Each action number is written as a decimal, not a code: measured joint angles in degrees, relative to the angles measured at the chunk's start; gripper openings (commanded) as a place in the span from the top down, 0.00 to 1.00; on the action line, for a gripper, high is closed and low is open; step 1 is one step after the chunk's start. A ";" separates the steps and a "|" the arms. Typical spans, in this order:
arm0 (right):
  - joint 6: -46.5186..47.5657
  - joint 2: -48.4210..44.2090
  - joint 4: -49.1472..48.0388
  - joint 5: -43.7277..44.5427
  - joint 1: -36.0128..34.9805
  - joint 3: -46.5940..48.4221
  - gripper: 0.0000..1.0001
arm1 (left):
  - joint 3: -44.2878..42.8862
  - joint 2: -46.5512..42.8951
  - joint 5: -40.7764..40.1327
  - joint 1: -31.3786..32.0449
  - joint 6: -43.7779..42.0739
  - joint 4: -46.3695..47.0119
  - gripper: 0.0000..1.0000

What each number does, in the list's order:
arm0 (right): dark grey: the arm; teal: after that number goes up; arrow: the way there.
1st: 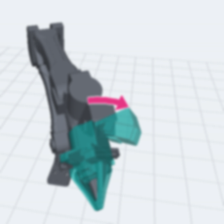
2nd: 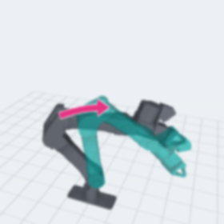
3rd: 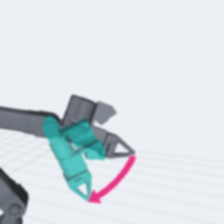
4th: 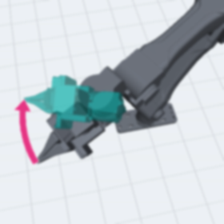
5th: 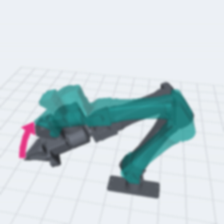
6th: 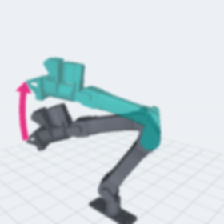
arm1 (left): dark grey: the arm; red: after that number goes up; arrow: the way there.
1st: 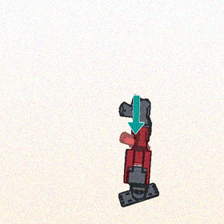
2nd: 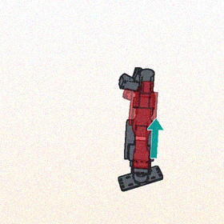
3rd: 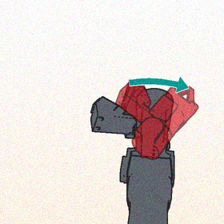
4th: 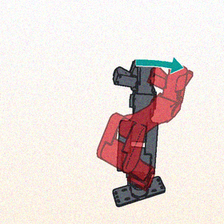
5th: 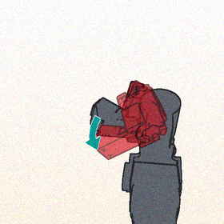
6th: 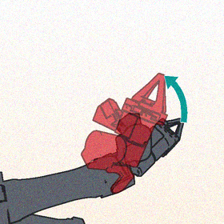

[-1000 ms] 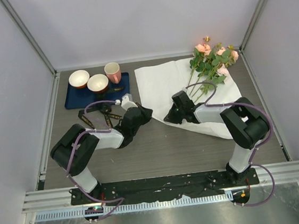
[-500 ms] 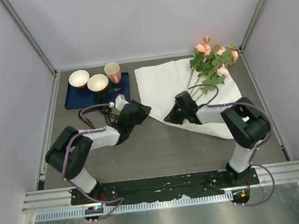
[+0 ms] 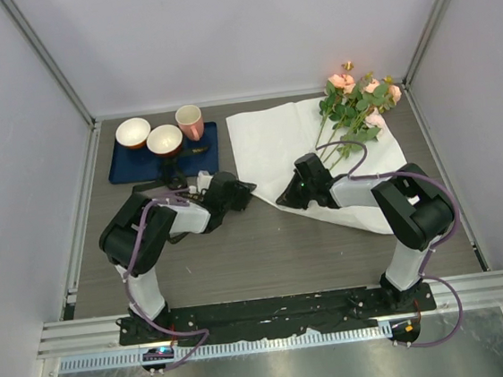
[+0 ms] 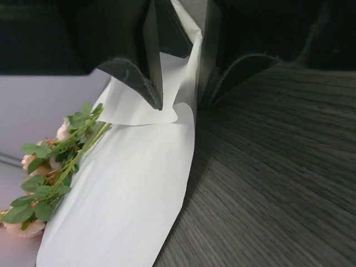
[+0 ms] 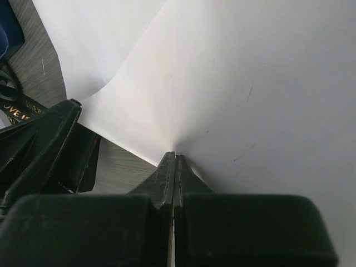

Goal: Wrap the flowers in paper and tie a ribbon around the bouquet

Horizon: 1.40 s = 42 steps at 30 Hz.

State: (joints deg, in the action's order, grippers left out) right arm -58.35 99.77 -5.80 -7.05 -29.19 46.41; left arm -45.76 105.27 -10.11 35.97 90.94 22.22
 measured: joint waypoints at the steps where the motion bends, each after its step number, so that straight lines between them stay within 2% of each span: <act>1: 0.11 0.00 0.07 0.00 0.02 0.04 1.00 | -0.07 0.74 0.42 0.00 0.79 0.96 0.70; 4: 0.68 0.00 0.52 -0.04 0.02 0.33 1.00 | -0.20 2.80 1.29 0.00 2.80 3.91 0.81; 5: 0.87 0.00 0.66 -0.04 0.02 0.42 1.00 | -0.20 3.41 1.40 -0.02 3.15 4.90 0.90; 8: 1.18 0.00 1.16 -0.04 0.04 0.63 1.00 | 0.37 4.52 1.53 -0.09 2.78 7.28 1.00; 12: 1.18 0.02 1.38 -0.04 0.07 0.72 1.00 | 0.74 4.15 0.55 0.11 -3.93 8.90 1.00; 17: 1.11 0.00 1.44 -0.48 0.20 0.61 1.00 | 0.48 2.38 -1.31 2.03 -19.17 8.55 1.00; 21: 0.74 -0.17 -0.44 -1.88 1.09 -0.76 1.00 | -0.48 0.13 -2.25 5.07 -31.52 8.41 1.00; 27: 0.70 -0.81 -3.08 -4.17 1.95 -2.84 1.00 | -0.96 -1.62 -3.74 11.39 -44.33 9.01 1.00; 34: 1.70 -2.34 -2.12 -4.68 2.10 -4.02 1.00 | -3.98 -3.56 -7.10 12.50 -52.28 4.83 1.00; 38: 2.34 -3.23 -1.05 -4.57 2.32 -4.33 1.00 | -8.68 -3.56 -7.67 12.33 -51.89 0.20 1.00; 42: 2.49 -4.20 -0.42 -4.31 2.43 -4.94 1.00 | -8.76 -3.65 -6.99 12.17 -50.82 0.26 1.00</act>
State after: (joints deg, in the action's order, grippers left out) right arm -55.86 95.57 -6.22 -11.35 -26.76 41.47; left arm -54.52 101.62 -17.10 48.14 40.12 22.48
